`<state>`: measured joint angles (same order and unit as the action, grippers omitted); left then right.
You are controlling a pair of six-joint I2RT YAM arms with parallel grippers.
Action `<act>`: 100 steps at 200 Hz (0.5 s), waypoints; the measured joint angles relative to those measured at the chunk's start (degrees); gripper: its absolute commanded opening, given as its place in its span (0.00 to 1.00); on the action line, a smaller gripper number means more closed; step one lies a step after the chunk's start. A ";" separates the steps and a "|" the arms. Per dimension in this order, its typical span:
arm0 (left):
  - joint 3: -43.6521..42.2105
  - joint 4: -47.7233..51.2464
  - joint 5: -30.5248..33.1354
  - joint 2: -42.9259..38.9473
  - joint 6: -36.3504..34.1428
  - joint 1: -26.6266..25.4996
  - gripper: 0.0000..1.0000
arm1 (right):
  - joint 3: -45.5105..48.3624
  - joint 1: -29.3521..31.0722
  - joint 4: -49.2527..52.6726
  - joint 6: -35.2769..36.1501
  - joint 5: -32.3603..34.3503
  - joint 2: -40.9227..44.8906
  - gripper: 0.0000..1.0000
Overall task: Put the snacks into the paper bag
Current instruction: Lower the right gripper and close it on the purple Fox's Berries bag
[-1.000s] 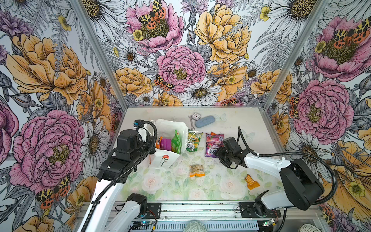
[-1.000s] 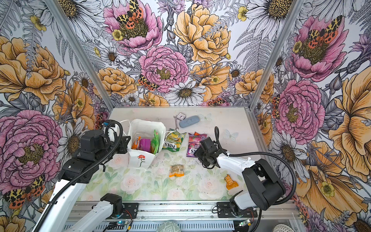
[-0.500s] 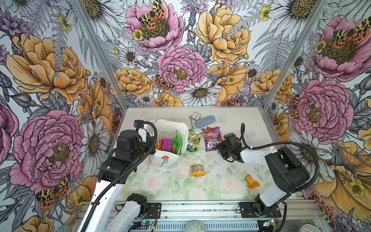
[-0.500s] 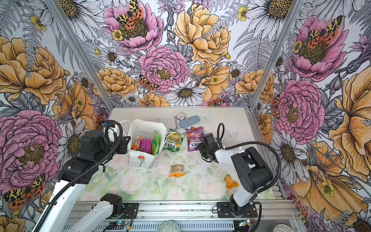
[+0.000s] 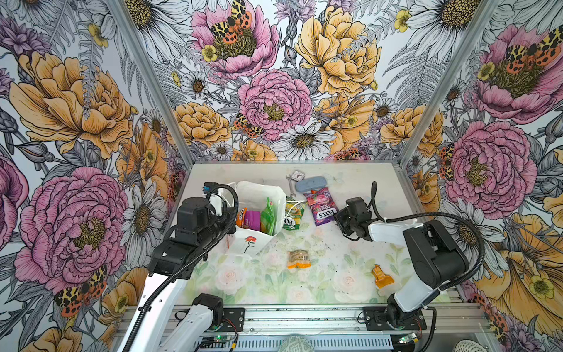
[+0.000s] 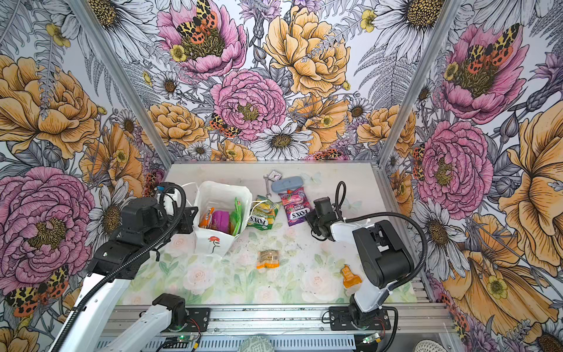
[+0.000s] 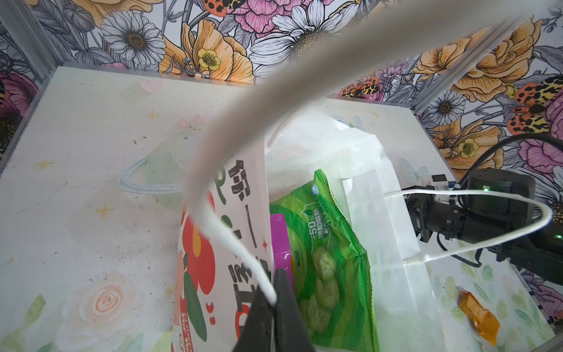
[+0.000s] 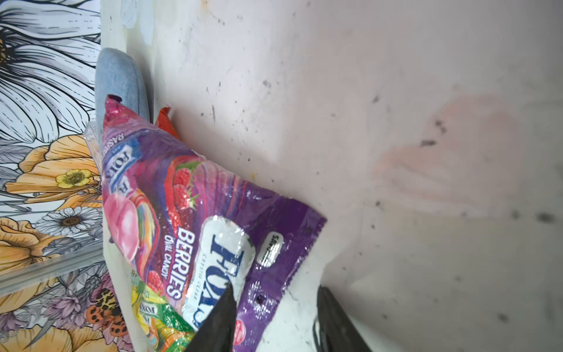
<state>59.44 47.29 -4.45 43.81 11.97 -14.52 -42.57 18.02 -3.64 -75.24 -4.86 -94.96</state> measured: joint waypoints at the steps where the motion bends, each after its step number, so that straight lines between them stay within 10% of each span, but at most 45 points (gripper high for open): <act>1: 0.00 0.00 0.00 0.00 0.00 0.00 0.07 | 0.00 0.00 0.07 0.13 0.00 0.09 0.51; 57: 0.00 0.00 0.00 0.00 0.00 0.00 0.07 | 1.62 4.96 1.44 -2.99 -0.72 2.69 0.55; 100: 0.00 0.00 0.00 0.00 0.00 -0.02 0.07 | -6.91 4.07 9.68 7.74 3.17 2.71 0.56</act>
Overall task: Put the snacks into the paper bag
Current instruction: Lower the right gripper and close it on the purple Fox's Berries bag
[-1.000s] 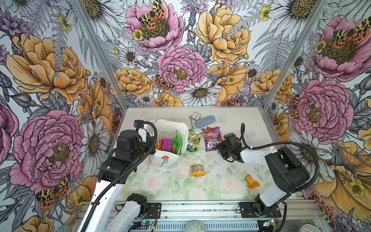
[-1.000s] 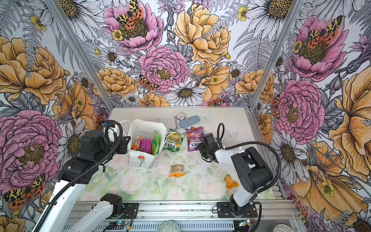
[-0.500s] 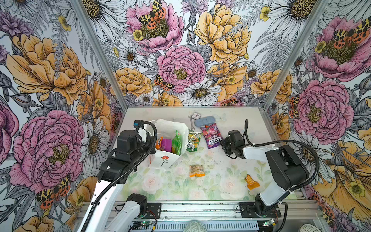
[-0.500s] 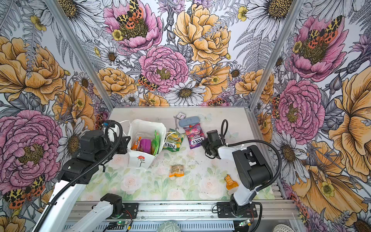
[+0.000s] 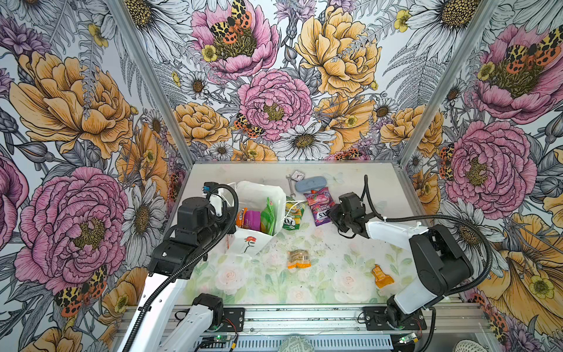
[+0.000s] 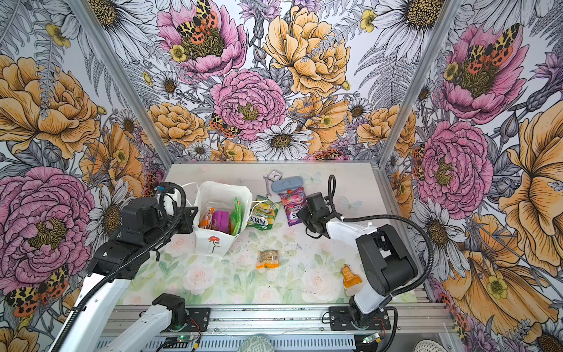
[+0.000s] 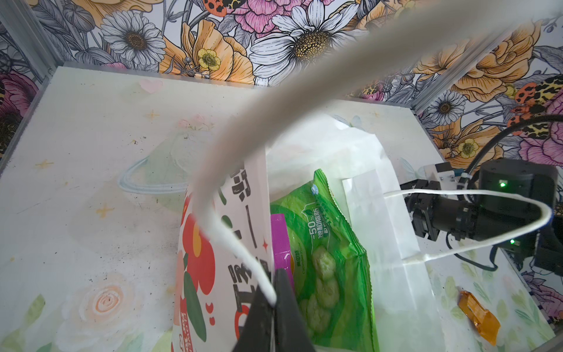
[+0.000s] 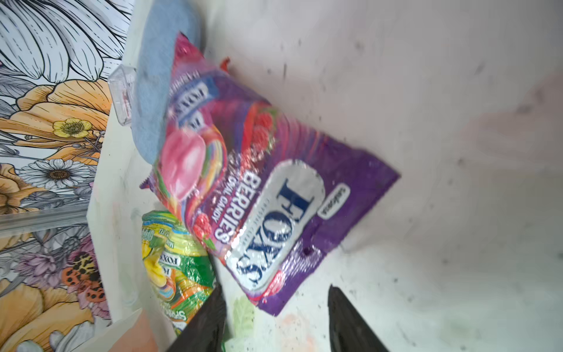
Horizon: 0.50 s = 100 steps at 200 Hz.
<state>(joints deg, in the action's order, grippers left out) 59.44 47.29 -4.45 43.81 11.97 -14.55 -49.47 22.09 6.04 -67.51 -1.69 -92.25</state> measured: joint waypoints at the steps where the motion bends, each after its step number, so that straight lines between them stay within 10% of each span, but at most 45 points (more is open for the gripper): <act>1: 0.00 0.00 0.00 0.00 -0.02 -0.02 0.07 | -0.13 -0.11 0.13 0.33 0.07 0.00 0.56; 100: 0.00 -0.15 0.15 0.00 -0.02 -0.35 0.08 | -15.41 -11.08 13.66 37.13 -8.63 -11.41 0.66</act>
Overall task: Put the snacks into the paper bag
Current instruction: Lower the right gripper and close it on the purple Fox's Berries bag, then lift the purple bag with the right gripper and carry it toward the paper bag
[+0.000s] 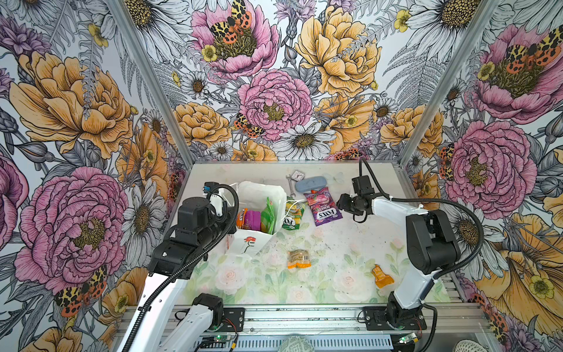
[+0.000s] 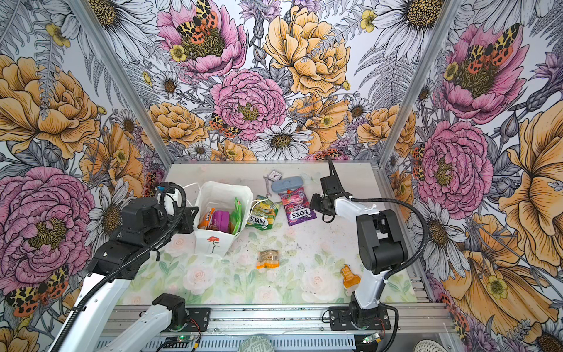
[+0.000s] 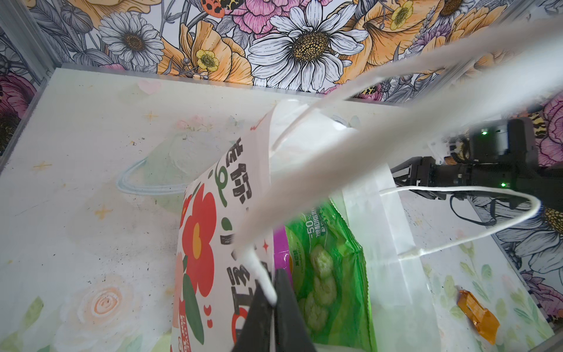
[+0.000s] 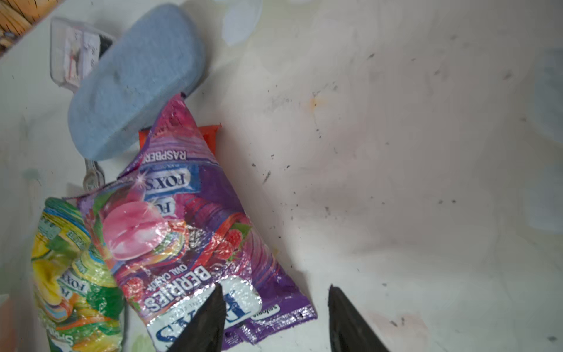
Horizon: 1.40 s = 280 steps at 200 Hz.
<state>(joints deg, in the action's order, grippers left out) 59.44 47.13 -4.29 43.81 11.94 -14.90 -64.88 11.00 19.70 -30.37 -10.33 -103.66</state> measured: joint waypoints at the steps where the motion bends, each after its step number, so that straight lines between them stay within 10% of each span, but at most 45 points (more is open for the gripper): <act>1: 0.00 0.00 0.00 0.00 0.00 0.00 0.08 | -0.02 -0.02 0.02 0.09 -0.22 -0.13 0.67; 98: 0.00 -0.22 0.02 0.00 -0.02 0.02 0.08 | -3.41 0.26 2.05 6.95 -8.26 -6.21 0.66; 195: 0.00 -0.26 0.02 0.00 -0.02 0.02 0.08 | -2.40 1.09 -0.44 5.73 -9.27 -6.78 0.01; 280: 0.00 -0.26 0.02 0.00 -0.02 0.02 0.08 | 4.59 1.20 1.31 1.14 -6.80 8.46 0.00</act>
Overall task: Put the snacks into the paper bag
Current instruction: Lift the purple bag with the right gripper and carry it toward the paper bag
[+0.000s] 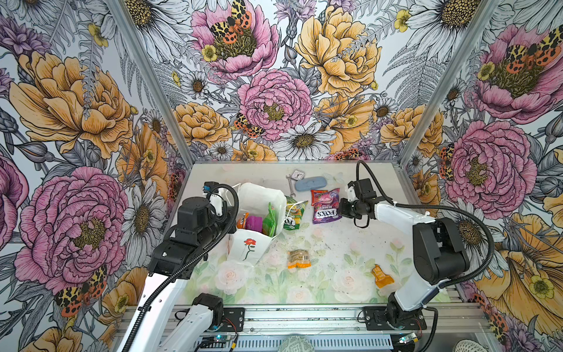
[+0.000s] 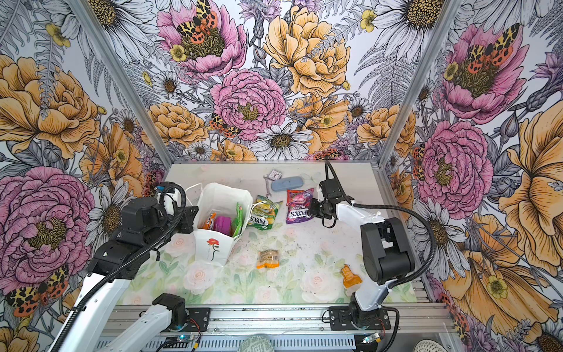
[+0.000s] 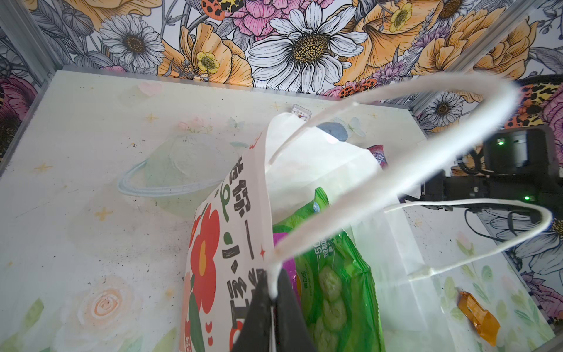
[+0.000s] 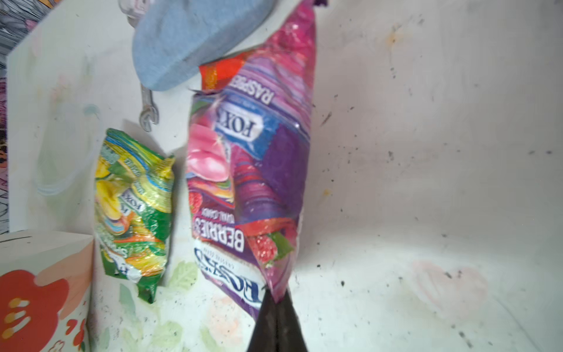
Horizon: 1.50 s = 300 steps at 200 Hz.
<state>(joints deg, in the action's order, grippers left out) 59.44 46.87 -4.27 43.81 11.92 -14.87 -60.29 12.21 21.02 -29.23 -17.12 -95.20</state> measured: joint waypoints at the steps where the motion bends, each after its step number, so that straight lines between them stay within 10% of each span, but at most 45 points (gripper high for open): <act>1: 0.00 0.00 0.00 0.00 0.00 0.00 0.08 | 0.02 0.00 0.00 -0.07 0.00 0.13 0.00; 115: 0.00 -0.55 -0.07 0.72 0.00 -0.02 0.08 | -3.56 0.59 4.31 -6.49 -0.37 16.04 0.00; 300: 0.00 -0.83 -0.72 0.83 0.00 -0.02 0.08 | -54.77 25.18 21.81 0.13 2.91 7.37 0.00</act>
<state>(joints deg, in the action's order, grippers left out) 59.44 46.04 -4.99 44.64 11.92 -14.90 -115.07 37.39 42.83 -29.10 -14.22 -87.83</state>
